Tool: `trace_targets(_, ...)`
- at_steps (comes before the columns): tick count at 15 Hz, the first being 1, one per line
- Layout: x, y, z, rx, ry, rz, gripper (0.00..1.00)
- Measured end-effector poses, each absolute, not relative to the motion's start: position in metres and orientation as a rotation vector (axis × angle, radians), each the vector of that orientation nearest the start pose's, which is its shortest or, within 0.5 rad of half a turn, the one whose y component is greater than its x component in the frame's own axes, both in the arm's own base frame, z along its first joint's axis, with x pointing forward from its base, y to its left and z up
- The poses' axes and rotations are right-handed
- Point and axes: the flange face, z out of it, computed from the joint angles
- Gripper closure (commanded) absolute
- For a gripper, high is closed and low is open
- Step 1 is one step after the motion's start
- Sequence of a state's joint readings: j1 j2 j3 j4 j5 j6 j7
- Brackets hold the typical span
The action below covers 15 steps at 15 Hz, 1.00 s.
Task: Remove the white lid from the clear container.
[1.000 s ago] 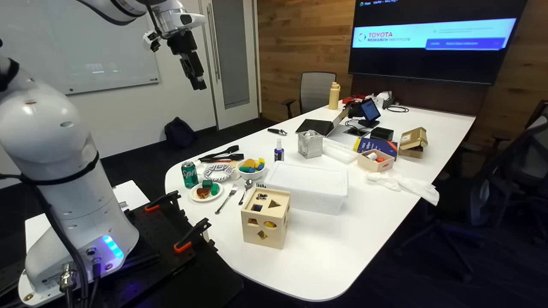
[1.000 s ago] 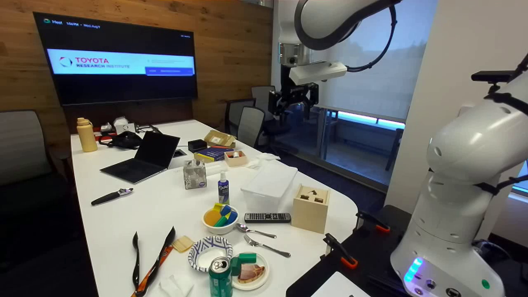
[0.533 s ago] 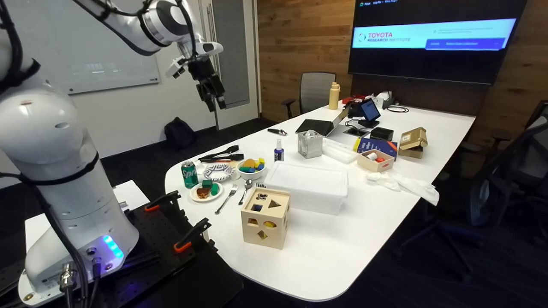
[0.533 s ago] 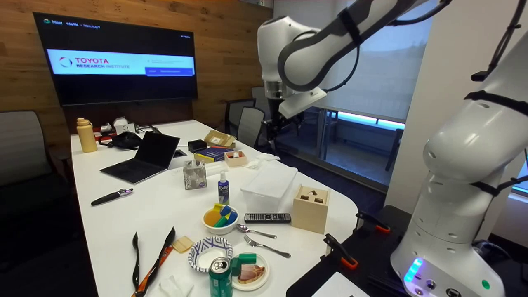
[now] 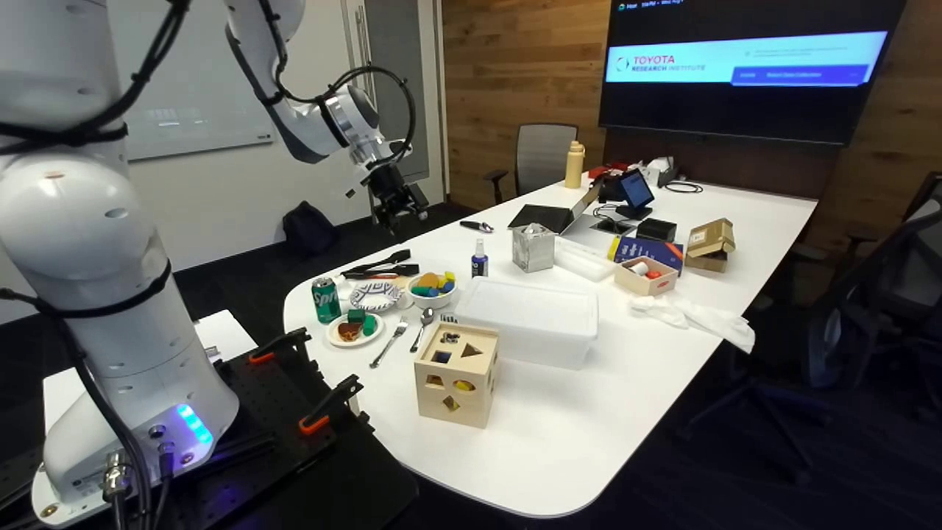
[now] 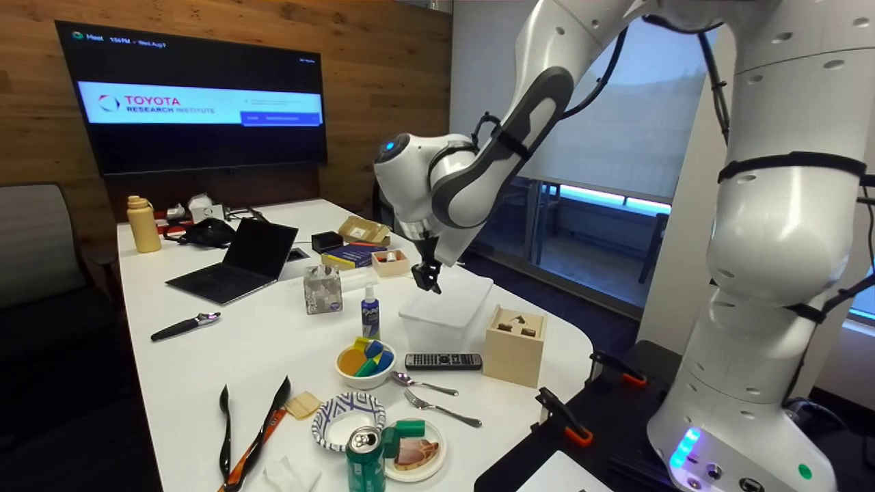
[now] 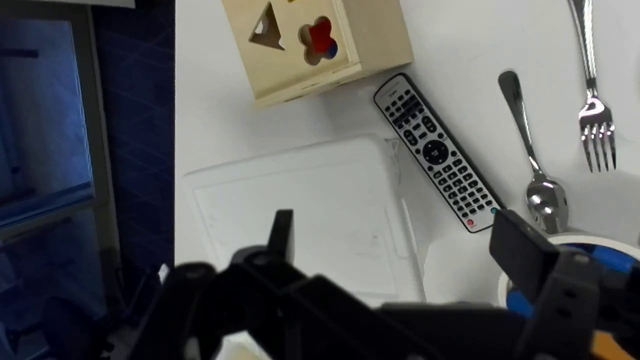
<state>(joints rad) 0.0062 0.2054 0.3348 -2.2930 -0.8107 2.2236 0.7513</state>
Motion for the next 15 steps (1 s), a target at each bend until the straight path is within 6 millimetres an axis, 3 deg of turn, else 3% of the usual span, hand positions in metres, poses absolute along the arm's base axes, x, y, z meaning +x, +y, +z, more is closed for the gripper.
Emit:
trace_targets(3,0.507,0.16,0.202,2.565,0.293,0.021,0.0)
trace_targets(6,0.524,0.169,0.166,2.55,0.323,-0.022,0.0)
trace_targets(10,0.539,0.17,0.143,2.519,0.318,-0.04,0.0)
trace_targets(15,0.557,0.152,0.121,2.498,0.28,-0.062,0.0)
